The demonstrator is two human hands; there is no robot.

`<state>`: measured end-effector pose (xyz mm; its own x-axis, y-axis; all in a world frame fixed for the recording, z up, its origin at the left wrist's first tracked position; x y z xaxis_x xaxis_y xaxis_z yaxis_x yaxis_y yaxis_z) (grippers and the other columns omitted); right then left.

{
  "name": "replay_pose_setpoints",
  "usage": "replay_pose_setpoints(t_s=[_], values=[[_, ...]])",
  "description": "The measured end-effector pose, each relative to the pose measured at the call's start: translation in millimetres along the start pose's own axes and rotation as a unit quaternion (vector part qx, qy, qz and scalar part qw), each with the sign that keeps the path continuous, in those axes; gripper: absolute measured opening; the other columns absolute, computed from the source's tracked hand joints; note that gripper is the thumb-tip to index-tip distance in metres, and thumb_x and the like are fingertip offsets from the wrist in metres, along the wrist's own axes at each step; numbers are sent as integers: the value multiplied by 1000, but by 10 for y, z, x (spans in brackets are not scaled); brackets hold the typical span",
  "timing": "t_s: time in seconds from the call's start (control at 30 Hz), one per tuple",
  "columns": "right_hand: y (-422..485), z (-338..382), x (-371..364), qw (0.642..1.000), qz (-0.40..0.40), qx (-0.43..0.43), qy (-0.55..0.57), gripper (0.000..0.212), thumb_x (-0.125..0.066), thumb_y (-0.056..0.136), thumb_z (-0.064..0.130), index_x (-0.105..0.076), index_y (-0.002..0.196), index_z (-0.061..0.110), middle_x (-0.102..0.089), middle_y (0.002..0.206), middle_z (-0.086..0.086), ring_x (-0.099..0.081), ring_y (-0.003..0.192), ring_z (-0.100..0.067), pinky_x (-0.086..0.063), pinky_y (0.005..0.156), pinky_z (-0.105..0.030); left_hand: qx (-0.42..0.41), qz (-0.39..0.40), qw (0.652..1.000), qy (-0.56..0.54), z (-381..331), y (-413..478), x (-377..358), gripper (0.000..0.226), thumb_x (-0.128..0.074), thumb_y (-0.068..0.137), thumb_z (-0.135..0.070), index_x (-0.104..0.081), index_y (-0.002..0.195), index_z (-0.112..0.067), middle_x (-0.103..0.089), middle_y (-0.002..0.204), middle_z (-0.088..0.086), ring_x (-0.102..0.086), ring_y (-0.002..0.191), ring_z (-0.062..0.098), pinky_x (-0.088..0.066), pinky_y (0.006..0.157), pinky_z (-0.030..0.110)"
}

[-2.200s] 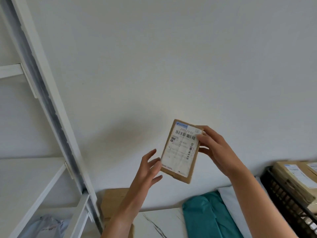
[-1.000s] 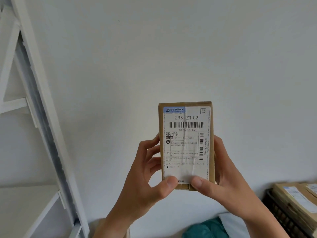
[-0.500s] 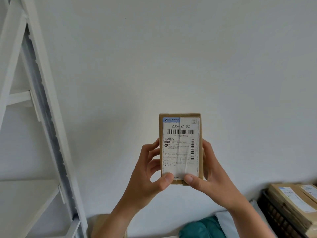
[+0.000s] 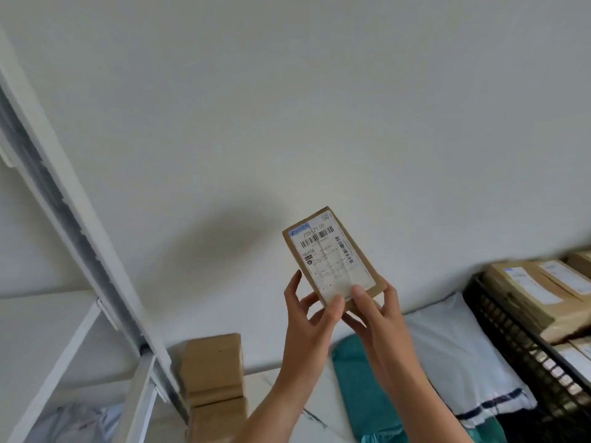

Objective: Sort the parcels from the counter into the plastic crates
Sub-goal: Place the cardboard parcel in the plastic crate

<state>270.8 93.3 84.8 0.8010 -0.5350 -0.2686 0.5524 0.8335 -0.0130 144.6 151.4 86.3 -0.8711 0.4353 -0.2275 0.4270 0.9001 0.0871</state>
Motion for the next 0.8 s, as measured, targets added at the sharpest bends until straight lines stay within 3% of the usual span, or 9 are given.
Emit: replay_pose_setpoints(t_s=[0.13,0.27,0.47,0.6,0.8], values=[[-254,-357,587,994,-100,-36,36,77,-86,77,39,-50,141,17,-79,114,-6,-76,108,-27,-58,99,-47,94,58,994,-24,629,-261,-287,103,-74,71,-65,-18,155,-49,-72,126,-19,-66,123,2,-54,104,31],[-569,-407,1378,983,-174,-49,9,68,-75,74,43,-57,134,16,-81,105,-2,-78,98,-21,-61,87,-41,150,83,985,-33,986,-328,-287,95,-69,75,-72,-28,157,-46,-70,134,-12,-60,134,11,-45,118,45],[-1111,-170,2366,967,-246,-37,-53,58,-71,77,48,-67,124,14,-80,105,-8,-77,97,-23,-61,86,-43,172,235,953,84,1169,-374,-937,80,-66,77,-70,-52,145,-30,-75,127,-3,-69,122,17,-55,104,39],[-1448,135,2918,960,-262,-23,-95,47,-68,83,45,-70,121,17,-81,102,-3,-78,95,-21,-62,74,-28,168,318,923,137,1241,-572,-1708,71,-70,75,-64,-60,135,-28,-77,120,-8,-74,112,13,-61,94,31],[-1984,664,4030,941,-318,-3,-112,42,-77,88,43,-73,118,14,-82,98,-3,-79,92,-20,-62,70,-24,198,371,898,131,1412,-999,-2983,75,-71,69,-62,-61,133,-23,-78,118,-1,-74,112,20,-59,99,41]])
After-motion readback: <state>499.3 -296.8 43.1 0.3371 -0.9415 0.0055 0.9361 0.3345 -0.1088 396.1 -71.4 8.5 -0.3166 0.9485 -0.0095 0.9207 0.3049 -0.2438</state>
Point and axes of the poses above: each hand's wrist, its own y-axis towards the middle knuckle, its own x-axis out of the back of the hand, z = x × y, the point moved 10 cm from there along y, towards the middle knuckle
